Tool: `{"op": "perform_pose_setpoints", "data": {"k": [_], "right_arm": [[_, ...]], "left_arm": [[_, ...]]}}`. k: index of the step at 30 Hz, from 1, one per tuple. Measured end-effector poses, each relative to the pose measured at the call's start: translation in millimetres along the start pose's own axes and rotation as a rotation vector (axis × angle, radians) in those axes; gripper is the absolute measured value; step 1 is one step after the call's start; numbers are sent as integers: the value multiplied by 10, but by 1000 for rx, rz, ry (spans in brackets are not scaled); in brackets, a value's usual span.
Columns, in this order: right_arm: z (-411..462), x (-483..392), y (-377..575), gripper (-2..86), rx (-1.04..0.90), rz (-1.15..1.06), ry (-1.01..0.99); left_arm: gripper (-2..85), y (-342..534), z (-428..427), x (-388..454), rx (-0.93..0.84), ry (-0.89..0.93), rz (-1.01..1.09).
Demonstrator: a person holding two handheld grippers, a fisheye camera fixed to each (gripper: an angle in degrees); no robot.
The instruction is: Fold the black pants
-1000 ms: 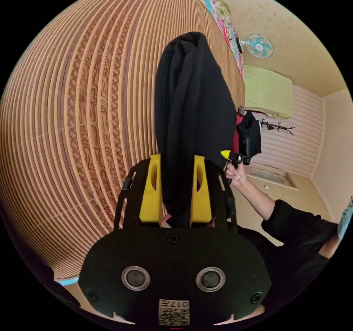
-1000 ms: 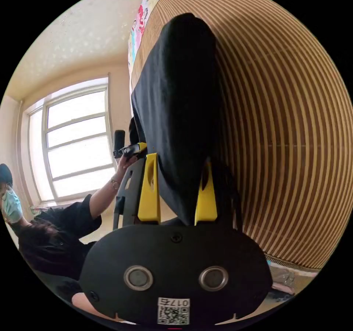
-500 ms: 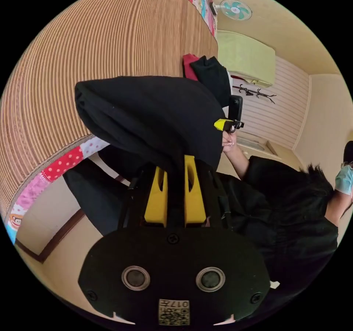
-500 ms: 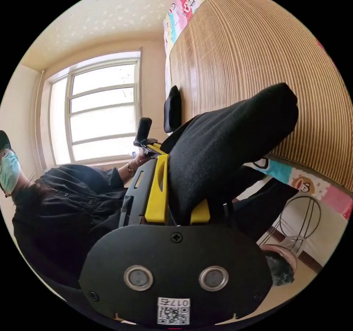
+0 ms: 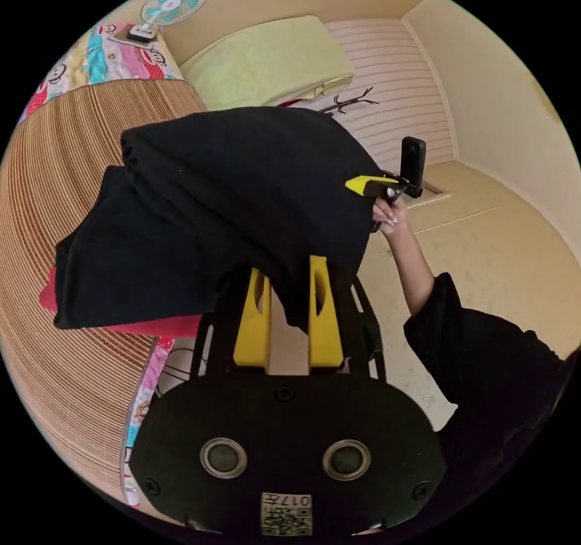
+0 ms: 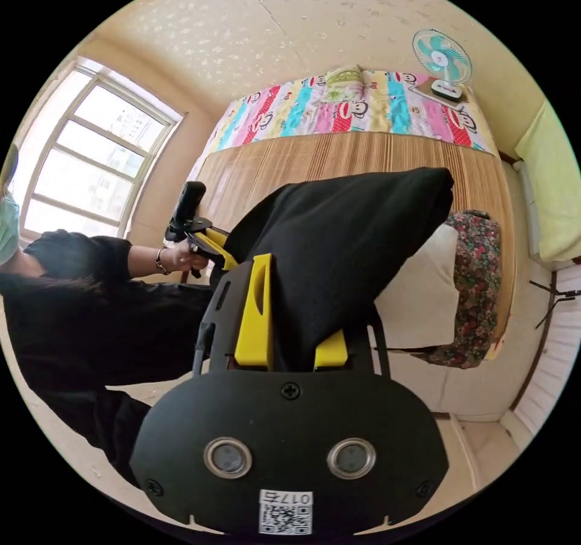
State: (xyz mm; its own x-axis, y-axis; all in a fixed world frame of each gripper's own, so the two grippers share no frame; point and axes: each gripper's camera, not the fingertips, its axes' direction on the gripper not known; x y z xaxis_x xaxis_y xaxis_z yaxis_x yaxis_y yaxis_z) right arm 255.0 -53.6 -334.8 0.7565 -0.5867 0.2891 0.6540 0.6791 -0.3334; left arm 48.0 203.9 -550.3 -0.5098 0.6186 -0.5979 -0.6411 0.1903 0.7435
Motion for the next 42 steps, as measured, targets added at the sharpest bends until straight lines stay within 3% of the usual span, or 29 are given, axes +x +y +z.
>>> {"op": "perform_pose_setpoints", "data": {"k": [3,4,6,9,11,15,18,20,22,28,31,35,38,42], "right_arm": [[375,805,67,129,-91,389,250],[610,1112,195,139,-130,608,336],[970,1349,414,146,-152,839,343],[1471,1154,593,157,-101,869,380],[1633,894,706,155,-43,871,445],[1559,389,922,128,116,926,574],[1383,-322,1155,97,413,943,648],[1451,-1001,1286,55,643,827,576],[1676,-1414,1242,33,690,768,498],[2980,-2571,414,6,383,540,216],[3423,-3138,86,4,333,442,112],[3937,-3572,-111,3,287,497,-114],[4394,-3735,-138,3,161,541,-218],[4644,-3846,-152,3,74,536,-226]], "left_arm": [[66,-195,801,-396,-215,-50,-125],[46,-68,996,-570,-277,-16,-152],[53,282,1101,-790,-323,-16,-141],[58,1216,987,-1311,-455,-301,-189],[53,2120,585,-1828,-541,-476,-357],[49,3433,-540,-2211,-483,-689,-695],[50,4359,-1418,-2210,-362,-795,-985],[52,4916,-1931,-2044,-203,-902,-1163],[59,5200,-2194,-1897,-69,-991,-1254],[94,5376,-2732,-1941,133,-1063,-1218],[99,5388,-3253,-2009,262,-1072,-1192],[100,5845,-4140,-2069,488,-1081,-1242],[103,6342,-4526,-2410,494,-987,-1349],[74,6526,-4472,-2728,401,-913,-1316]]}}
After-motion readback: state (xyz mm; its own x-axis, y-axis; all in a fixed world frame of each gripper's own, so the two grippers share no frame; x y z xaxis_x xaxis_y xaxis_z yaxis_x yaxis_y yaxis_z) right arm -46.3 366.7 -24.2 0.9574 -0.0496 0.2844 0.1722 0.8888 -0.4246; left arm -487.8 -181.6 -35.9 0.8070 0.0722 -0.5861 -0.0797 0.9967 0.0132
